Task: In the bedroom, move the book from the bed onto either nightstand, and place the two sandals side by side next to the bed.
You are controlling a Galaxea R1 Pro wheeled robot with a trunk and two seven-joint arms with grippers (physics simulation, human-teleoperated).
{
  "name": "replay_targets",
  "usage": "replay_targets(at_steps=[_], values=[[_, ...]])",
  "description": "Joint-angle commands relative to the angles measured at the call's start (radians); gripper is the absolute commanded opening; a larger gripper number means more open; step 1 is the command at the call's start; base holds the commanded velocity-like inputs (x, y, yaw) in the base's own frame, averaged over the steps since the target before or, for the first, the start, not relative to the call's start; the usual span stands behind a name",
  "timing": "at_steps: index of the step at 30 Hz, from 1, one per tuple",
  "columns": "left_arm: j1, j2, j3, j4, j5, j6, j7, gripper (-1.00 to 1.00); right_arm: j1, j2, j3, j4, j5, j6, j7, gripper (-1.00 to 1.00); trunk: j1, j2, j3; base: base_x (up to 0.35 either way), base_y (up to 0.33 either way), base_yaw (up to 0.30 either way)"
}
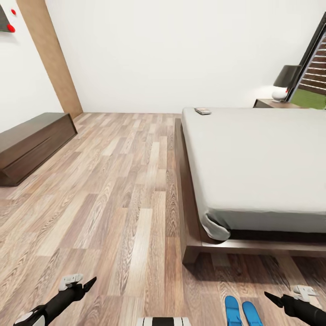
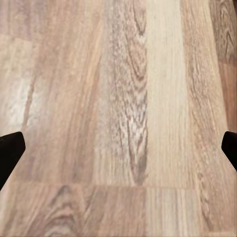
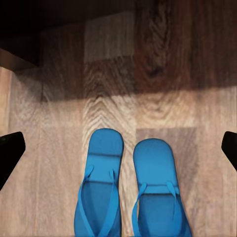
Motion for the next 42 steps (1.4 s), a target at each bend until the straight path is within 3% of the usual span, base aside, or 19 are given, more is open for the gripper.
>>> replay_targets(at_steps=[1,6,9,14,18,24,28,32,42], values=[[-0.001,0.001,-0.009,0.001,0.006,-0.007,-0.001,1.0,-0.001,0.007,0.008,0.006,-0.005,-0.012,0.001,1.0,-0.001,0.0,0.003,0.0,0.0,0.0],[-0.001,-0.002,-0.009,0.002,0.006,-0.008,0.0,1.0,-0.001,0.077,0.008,0.083,-0.004,-0.115,-0.005,1.0,-0.003,0.001,0.023,0.0,0.0,0.0],[-0.001,-0.009,-0.009,0.005,0.006,-0.008,0.003,1.0,-0.001,0.104,0.008,0.1,-0.003,-0.152,-0.032,1.0,-0.004,0.002,0.034,0.0,0.0,0.0],[-0.001,-0.025,-0.01,0.024,0.004,-0.025,0.05,1.0,-0.001,0.155,0.009,0.111,-0.002,-0.174,-0.166,1.0,-0.006,0.003,0.054,0.0,0.0,0.0],[-0.001,-0.044,-0.01,0.03,0.003,-0.052,0.102,1.0,-0.001,0.186,0.009,0.113,0.002,-0.178,-0.225,1.0,-0.008,0.004,0.069,0.0,0.0,0.0],[-0.001,-0.059,-0.011,0.032,0.003,-0.063,0.144,1.0,-0.001,0.196,0.011,0.113,0.004,-0.179,-0.244,1.0,-0.011,0.005,0.092,0.0,0.0,0.0],[-0.001,-0.063,-0.012,0.053,0.003,-0.064,0.149,1.0,-0.001,0.197,0.01,0.114,0.004,-0.179,-0.246,1.0,-0.026,0.033,0.105,0.0,0.0,0.0],[-0.001,-0.083,-0.012,0.107,0.002,-0.072,0.151,1.0,-0.001,0.198,0.011,0.119,0.004,-0.179,-0.247,1.0,-0.042,0.061,0.117,0.0,0.0,0.0],[-0.001,-0.092,-0.012,0.137,0.002,-0.094,0.152,1.0,-0.001,0.199,0.011,0.15,0.007,-0.191,-0.247,1.0,-0.08,0.131,0.149,0.0,0.0,0.0]])
